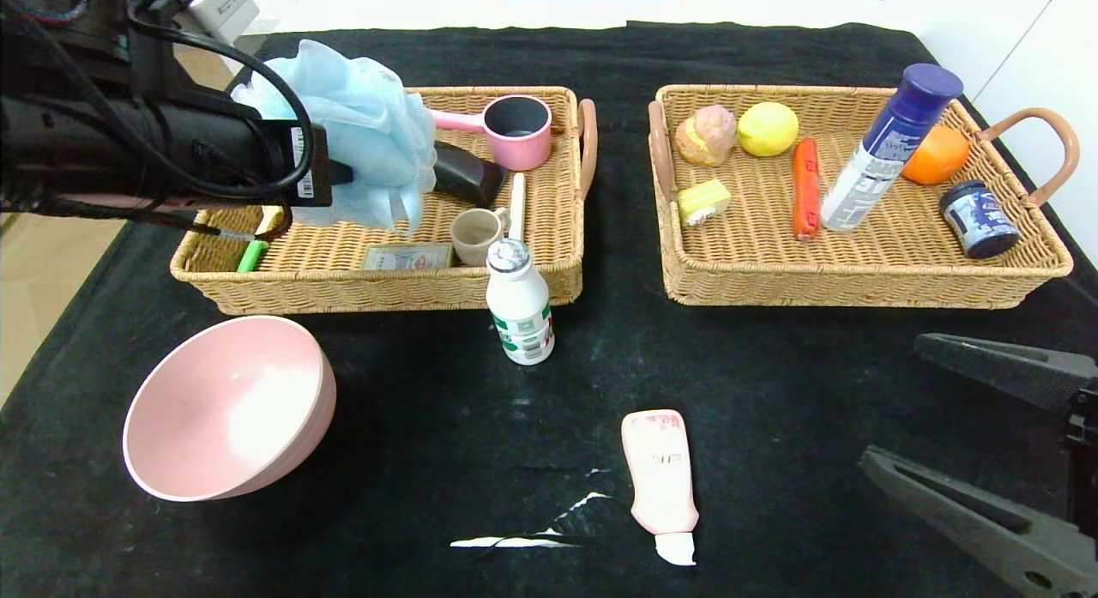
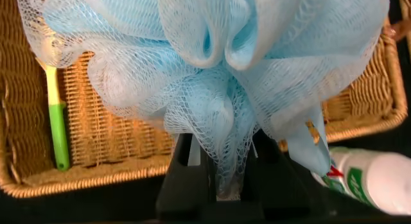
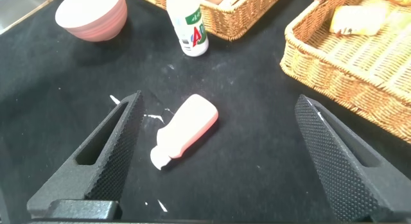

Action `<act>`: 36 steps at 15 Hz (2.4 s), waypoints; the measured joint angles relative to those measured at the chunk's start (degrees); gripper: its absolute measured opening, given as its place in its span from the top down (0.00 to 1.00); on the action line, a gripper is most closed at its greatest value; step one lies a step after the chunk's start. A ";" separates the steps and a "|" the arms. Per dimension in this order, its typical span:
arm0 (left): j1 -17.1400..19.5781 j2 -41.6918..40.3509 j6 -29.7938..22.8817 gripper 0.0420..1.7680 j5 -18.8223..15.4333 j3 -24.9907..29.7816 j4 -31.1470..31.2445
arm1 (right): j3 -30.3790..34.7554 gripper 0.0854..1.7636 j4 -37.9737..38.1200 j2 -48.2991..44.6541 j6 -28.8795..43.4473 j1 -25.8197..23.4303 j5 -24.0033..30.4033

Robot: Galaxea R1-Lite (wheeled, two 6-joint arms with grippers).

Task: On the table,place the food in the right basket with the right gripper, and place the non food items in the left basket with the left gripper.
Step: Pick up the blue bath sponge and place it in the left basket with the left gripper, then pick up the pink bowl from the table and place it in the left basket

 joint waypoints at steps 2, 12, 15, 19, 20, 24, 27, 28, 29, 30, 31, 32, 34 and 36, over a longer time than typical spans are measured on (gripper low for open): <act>2.29 3.12 -0.48 0.85 -1.37 -3.04 -0.01 | -0.10 0.03 0.00 -0.17 0.00 0.00 -0.02; 4.68 10.53 -0.45 0.79 -2.26 -4.41 -9.30 | -0.16 0.03 -0.02 -0.50 0.00 0.00 -0.02; 4.63 10.73 -0.56 0.54 -2.23 -4.45 -9.26 | -0.11 0.03 0.00 -0.50 0.00 0.00 -0.02; 4.63 10.70 -0.56 0.34 -2.19 -4.30 -9.48 | -0.07 0.03 -0.02 -0.50 0.02 -0.06 -0.07; 4.63 10.67 -0.55 0.31 -2.19 -4.28 -9.44 | -0.07 0.03 -0.05 -0.50 0.02 -0.06 -0.09; 4.63 10.14 -0.50 0.20 -2.12 -4.11 -8.72 | -0.07 0.03 -0.02 -0.50 -0.02 -0.09 -0.11; 4.55 8.96 -0.12 0.15 -1.95 -3.86 -8.02 | 0.00 0.03 0.20 -0.45 -0.02 -0.09 -0.09; 4.55 8.35 -0.01 0.13 -1.93 -3.78 -7.18 | 0.00 0.03 0.17 -0.48 -0.02 -0.09 -0.09; 4.61 7.53 0.02 0.12 -1.93 -3.69 -5.38 | 0.00 0.03 0.13 -0.48 -0.02 -0.09 -0.11; 4.63 6.67 0.05 0.11 -1.93 -3.54 -3.51 | 0.00 0.03 0.11 -0.48 0.00 -0.09 -0.11; 4.68 5.71 0.07 0.10 -1.97 -3.38 -2.18 | 0.01 0.03 0.11 -0.48 0.02 -0.09 -0.09; 4.68 4.66 0.05 0.09 -2.00 -3.04 -0.89 | 0.06 0.03 0.20 -0.48 0.00 -0.09 -0.11; 4.55 2.10 0.35 0.08 -2.01 -1.72 2.52 | 0.09 0.03 0.24 -0.48 0.00 -0.09 -0.11; 4.27 -0.63 0.55 0.07 -2.15 -0.09 5.92 | 0.11 0.03 0.30 -0.45 0.00 -0.06 -0.11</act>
